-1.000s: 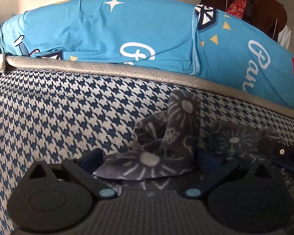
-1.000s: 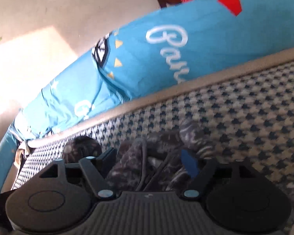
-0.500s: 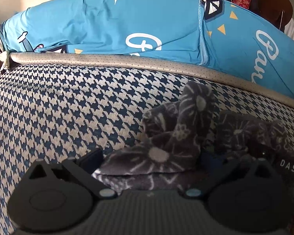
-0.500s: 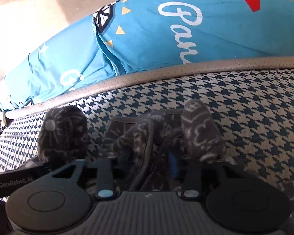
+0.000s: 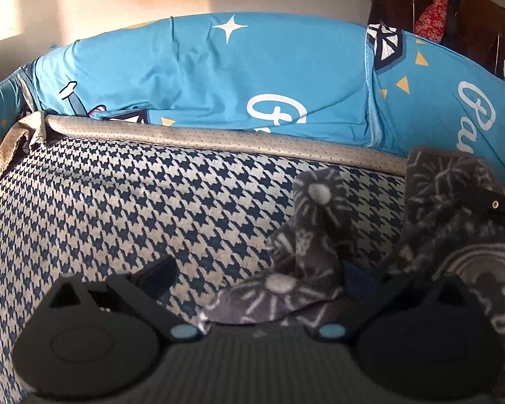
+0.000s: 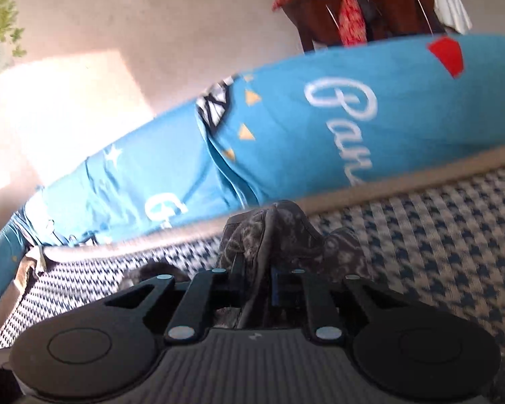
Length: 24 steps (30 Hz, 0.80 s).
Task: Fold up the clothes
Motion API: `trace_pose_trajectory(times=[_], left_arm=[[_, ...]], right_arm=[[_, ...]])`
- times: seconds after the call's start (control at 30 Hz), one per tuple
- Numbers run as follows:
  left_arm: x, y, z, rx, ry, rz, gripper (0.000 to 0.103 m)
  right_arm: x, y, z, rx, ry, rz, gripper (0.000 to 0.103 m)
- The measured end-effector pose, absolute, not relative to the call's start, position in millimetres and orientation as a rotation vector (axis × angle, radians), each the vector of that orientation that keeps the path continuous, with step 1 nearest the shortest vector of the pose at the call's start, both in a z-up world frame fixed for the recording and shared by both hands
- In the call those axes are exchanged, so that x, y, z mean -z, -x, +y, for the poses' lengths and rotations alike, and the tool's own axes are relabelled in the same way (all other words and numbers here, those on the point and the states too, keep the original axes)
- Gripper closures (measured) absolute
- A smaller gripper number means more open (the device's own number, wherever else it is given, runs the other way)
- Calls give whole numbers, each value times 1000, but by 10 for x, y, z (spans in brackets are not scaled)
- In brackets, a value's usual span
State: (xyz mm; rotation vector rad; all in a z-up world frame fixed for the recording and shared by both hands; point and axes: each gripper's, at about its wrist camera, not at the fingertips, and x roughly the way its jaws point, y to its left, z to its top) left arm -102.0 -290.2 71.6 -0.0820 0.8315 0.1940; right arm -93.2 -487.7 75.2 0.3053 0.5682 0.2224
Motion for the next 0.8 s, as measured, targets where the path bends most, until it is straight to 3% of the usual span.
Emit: trace_pose_trajectory(times=[0.53, 0.8], left_arm=[[-841, 945, -2767, -309, 91, 774, 0], [-794, 915, -2673, -326, 132, 818, 0]], right_arm=[[-971, 557, -4611, -269, -325, 373, 88], [-660, 399, -4603, -308, -372, 509, 69]])
